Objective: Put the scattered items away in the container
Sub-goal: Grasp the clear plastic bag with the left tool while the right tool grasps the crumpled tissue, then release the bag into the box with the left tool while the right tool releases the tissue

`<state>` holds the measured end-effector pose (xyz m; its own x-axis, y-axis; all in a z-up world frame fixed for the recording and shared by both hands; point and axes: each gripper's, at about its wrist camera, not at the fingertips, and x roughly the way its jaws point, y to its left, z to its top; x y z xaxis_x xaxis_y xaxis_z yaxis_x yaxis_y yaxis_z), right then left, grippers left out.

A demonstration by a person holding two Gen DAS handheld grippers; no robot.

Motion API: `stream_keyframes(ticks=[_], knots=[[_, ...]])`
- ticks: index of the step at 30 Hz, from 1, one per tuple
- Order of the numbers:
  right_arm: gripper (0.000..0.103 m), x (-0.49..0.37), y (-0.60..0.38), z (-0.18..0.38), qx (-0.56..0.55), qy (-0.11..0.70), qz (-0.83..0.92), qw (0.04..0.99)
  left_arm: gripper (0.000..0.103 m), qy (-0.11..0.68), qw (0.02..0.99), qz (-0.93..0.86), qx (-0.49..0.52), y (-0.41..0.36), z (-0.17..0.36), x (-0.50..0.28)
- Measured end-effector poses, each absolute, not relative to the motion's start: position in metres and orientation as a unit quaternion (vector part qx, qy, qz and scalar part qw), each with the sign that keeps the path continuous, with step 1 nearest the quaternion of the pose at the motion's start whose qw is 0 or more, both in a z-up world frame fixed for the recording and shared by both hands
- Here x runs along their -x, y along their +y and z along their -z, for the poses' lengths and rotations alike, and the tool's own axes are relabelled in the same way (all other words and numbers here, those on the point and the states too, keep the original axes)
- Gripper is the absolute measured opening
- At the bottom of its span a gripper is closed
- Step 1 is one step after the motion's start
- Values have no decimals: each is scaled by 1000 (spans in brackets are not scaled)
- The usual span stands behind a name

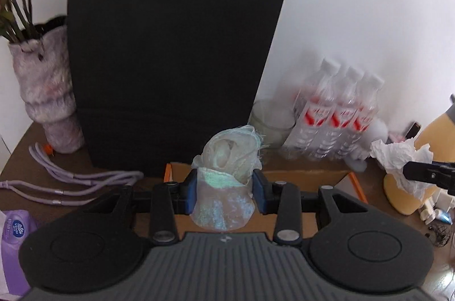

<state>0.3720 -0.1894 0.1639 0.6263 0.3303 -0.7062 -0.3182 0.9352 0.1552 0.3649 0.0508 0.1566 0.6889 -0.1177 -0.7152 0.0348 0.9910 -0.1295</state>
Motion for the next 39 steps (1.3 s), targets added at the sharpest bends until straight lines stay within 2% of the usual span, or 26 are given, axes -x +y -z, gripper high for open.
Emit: stream_keyframes(ticks=[6,11,13,16,19,21,23,25,29,33,36,39], knots=[[23,-438,-162,-69,16,507,-149,849,39,481,875,46,19,42,-81,-419],[24,-460,-148,-25,46,535,-135,832,43,504,862,51,10,34,-50,-433],[25,-463,-148,-15,53,541,-131,829,48,510,858,58,9,35,-42,-437],[37,-468,-152,-11,47,547,-123,826,51,508,859,64,9,36,-40,-436],[45,-466,-157,-19,30,552,-119,825,57,509,858,66,13,37,-50,-430],[58,-459,-159,-36,31,540,-109,834,60,502,862,65,12,38,-63,-424],[62,-449,-163,-56,34,527,-113,842,64,492,868,63,9,40,-80,-416],[63,-439,-167,-76,35,516,-116,848,70,485,873,57,15,43,-99,-406],[67,-411,-182,-116,35,494,-113,861,72,478,877,44,33,53,-135,-377],[69,-374,-199,-148,24,470,-117,875,78,452,891,32,28,50,-164,-338],[76,-339,-209,-158,16,435,-121,892,86,398,917,22,35,49,-179,-294],[77,-296,-214,-156,-1,367,-139,920,87,306,951,22,39,43,-177,-240]])
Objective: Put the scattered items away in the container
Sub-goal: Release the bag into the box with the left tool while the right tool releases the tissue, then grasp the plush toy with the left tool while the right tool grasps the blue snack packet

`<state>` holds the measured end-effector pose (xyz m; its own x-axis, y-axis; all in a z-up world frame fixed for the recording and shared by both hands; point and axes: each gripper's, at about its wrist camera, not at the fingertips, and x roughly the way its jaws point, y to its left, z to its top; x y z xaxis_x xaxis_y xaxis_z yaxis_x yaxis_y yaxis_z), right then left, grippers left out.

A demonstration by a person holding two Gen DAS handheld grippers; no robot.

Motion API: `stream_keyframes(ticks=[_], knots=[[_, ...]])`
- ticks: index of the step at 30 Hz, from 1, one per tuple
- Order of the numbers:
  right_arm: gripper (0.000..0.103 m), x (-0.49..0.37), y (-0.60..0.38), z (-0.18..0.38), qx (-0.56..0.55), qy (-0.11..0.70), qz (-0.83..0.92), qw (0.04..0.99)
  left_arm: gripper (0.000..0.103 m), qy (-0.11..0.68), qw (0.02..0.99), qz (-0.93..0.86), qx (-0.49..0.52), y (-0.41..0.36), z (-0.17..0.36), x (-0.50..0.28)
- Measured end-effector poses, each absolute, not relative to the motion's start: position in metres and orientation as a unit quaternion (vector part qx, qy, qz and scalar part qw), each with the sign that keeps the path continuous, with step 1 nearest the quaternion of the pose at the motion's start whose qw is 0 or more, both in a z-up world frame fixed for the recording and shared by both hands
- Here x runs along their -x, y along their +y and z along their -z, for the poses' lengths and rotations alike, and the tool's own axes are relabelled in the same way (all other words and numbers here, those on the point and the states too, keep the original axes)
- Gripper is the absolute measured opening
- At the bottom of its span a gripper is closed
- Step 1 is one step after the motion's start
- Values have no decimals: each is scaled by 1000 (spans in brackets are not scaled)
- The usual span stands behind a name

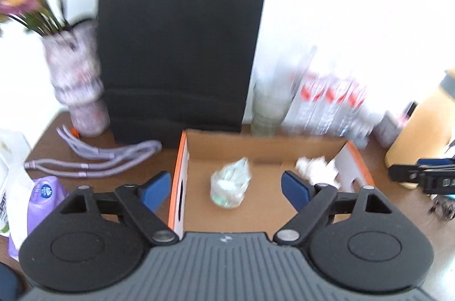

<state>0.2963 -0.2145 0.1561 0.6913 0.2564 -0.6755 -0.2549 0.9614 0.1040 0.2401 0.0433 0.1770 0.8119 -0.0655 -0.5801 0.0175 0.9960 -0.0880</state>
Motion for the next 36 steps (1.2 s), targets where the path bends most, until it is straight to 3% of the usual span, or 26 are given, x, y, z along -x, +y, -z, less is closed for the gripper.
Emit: stream_keyframes(ticks=[4,7,15,26,36], knots=[[84,-235,-216,-139,-14,251,-155,955,94,191,981,23,13,29,-158,-172],[87,-200,-210,-120,11,196,-146,970,97,155,988,9,-1,22,-146,-136],[90,-111,-224,-81,-22,200,-155,967,103,136,990,-19,-17,19,-127,-45],[93,57,-251,-22,-1,236,-149,960,103,233,972,-3,27,51,-52,85],[91,42,-210,-20,34,251,-165,953,103,272,961,27,24,55,-43,27]])
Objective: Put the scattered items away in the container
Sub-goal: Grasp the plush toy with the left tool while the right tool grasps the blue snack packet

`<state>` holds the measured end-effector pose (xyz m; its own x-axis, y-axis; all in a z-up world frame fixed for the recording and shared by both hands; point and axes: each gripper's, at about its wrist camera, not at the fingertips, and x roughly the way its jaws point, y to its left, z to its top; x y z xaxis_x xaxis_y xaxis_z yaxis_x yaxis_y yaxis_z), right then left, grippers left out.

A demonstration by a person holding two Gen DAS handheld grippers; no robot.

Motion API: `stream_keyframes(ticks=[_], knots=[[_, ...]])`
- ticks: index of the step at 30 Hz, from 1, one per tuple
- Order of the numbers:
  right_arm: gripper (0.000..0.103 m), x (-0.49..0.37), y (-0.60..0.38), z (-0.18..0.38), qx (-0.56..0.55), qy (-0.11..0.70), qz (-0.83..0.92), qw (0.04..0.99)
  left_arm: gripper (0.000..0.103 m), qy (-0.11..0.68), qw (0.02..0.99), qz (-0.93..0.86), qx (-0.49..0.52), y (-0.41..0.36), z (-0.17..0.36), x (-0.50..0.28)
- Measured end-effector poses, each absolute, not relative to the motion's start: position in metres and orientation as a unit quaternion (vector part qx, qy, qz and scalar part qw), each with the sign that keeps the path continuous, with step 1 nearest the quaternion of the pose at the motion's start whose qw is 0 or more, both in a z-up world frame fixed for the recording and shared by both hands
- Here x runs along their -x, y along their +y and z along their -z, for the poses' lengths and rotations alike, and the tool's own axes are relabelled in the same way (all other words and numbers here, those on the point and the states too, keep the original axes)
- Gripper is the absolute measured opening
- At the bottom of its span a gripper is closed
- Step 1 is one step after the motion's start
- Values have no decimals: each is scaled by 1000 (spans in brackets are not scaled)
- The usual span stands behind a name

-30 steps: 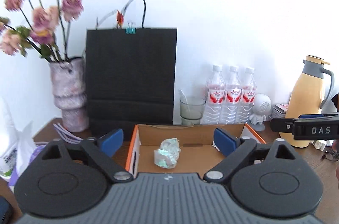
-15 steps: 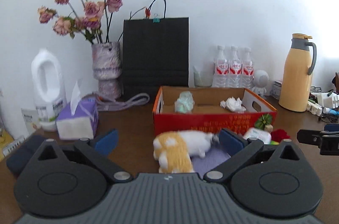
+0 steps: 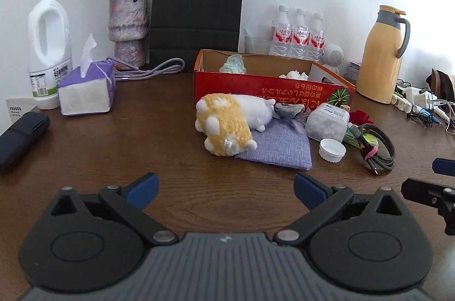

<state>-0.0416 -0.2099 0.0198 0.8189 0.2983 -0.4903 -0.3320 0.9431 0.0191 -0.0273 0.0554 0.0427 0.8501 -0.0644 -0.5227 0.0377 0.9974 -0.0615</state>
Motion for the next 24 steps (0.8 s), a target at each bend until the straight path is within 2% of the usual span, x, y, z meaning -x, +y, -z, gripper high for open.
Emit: stream_keyframes(ticks=[5,7,10,12,15,17,18,19,20,22,24], knots=[[89,-6,-193,-29,28,250,-168,953,102,273,961,47,6,57,-48,-46],[86,-32,-183,-31,30,256,-168,951,88,287,956,65,0,57,-45,-70],[83,-73,-167,-32,26,268,-180,946,73,321,944,72,19,61,-36,-92],[72,-99,-155,-34,20,277,-188,942,71,337,938,70,31,66,-27,-98],[70,-139,-135,-28,25,305,-192,932,73,342,936,70,50,73,-19,-106],[68,-165,-122,-19,37,341,-179,922,63,342,935,73,60,76,-17,-109],[63,-172,-117,-18,47,342,-171,923,51,339,935,76,66,79,-16,-109],[57,-181,-112,-15,56,356,-165,918,51,337,936,76,71,81,-16,-109],[47,-188,-110,-13,54,372,-168,911,51,335,936,78,79,84,-15,-109],[40,-195,-107,-7,53,387,-174,904,51,335,934,81,98,91,-14,-109],[17,-196,-106,-4,60,384,-167,906,50,333,934,78,104,94,-16,-108]])
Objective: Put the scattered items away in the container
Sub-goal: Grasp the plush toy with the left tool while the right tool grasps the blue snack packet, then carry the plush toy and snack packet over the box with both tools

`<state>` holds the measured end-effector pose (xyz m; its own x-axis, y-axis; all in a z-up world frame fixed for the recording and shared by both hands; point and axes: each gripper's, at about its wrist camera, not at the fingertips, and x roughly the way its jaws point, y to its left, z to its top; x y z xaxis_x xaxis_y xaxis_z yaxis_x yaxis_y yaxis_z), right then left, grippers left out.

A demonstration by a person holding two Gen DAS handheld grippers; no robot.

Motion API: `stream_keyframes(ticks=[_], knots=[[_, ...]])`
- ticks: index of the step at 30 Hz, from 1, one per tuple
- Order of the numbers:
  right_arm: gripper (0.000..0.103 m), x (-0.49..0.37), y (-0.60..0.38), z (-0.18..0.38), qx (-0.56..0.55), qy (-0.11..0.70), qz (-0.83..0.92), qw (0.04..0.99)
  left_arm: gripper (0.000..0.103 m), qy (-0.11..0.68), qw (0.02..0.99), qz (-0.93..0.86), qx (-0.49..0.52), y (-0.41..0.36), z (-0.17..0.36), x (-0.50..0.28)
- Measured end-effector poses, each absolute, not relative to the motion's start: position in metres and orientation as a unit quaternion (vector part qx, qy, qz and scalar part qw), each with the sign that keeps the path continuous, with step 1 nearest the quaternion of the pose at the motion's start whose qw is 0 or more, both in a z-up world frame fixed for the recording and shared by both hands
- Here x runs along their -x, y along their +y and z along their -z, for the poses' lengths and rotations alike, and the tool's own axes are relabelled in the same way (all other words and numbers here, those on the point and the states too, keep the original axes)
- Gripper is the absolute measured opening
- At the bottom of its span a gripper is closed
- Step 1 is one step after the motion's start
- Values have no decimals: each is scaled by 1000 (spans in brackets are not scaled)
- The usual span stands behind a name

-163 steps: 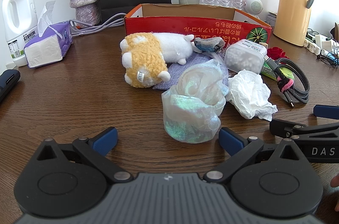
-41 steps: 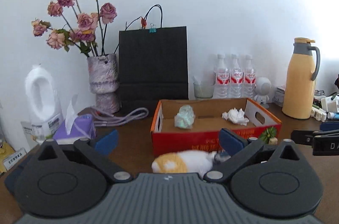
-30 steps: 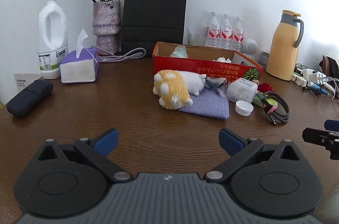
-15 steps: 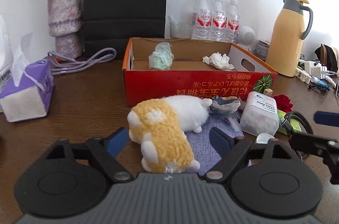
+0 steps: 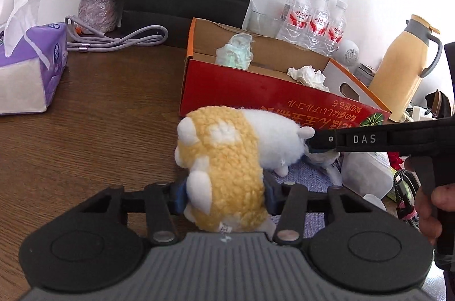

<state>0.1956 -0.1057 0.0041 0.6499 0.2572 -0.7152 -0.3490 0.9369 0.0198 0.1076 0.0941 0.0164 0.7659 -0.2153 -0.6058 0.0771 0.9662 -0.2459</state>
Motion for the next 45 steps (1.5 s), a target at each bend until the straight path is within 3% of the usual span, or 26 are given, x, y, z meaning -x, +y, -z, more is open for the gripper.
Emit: stream_keyframes(ticks=[3,6,14,23,29,37,45], knots=[[7,-189,-112,-6,38,379,-174,908,49,318,939,74,106,97,-23,-103],[6,-170,-122,-21,21,349,-174,920,49,301,946,60,106,99,-29,-99],[6,-88,-174,-76,-5,260,-158,953,48,264,957,44,116,96,-51,-56],[6,-24,-226,-87,-33,239,-146,959,48,244,960,71,117,62,-75,29],[6,-8,-244,-85,-46,233,-155,959,48,241,963,78,95,40,-82,43],[6,-31,-252,-114,-36,200,-175,963,48,207,969,103,91,30,-131,-9],[6,-158,-223,-159,-12,175,-202,964,48,222,968,103,50,24,-162,-176]])
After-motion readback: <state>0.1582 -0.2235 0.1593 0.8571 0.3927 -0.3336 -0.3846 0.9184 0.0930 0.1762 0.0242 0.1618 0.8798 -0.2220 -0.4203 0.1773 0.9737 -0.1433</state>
